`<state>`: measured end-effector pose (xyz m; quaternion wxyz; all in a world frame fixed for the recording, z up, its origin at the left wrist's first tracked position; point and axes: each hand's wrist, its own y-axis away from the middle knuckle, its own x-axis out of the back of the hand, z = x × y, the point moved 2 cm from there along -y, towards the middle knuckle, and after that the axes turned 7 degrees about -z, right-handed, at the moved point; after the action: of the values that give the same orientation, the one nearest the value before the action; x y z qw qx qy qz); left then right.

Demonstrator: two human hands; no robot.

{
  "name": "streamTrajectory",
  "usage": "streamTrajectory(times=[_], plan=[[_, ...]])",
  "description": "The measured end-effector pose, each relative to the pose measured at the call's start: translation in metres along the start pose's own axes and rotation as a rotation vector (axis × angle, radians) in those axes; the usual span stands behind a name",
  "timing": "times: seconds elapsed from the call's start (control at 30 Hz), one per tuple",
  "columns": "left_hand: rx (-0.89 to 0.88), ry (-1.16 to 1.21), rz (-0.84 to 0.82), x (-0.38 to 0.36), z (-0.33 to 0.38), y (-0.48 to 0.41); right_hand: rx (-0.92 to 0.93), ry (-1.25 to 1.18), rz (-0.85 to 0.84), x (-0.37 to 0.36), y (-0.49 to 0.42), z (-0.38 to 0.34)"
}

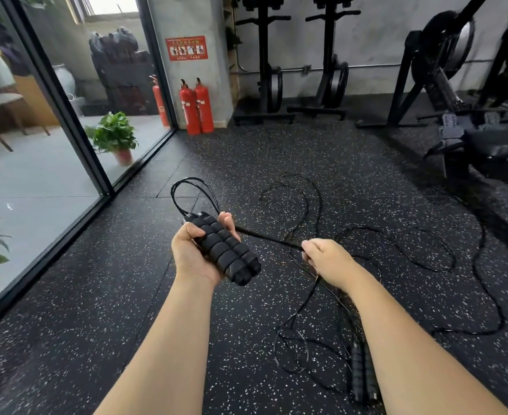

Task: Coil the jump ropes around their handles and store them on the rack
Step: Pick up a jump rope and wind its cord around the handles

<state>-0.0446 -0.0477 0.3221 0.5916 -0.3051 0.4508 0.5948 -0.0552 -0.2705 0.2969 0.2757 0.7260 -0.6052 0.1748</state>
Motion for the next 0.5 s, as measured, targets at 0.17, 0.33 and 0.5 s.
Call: streamTrajectory(times=[0.17, 0.33, 0.5], plan=[[0.115, -0.259, 0.009, 0.001, 0.0, 0.005, 0.05, -0.014, 0.223, 0.012, -0.004, -0.008], [0.344, -0.519, -0.08, -0.012, -0.019, 0.014, 0.075, -0.01, 0.343, 0.018, -0.004, -0.025], [0.301, -0.47, -0.235, -0.038, -0.047, 0.021, 0.158, 0.142, 0.079, -0.015, -0.008, -0.045]])
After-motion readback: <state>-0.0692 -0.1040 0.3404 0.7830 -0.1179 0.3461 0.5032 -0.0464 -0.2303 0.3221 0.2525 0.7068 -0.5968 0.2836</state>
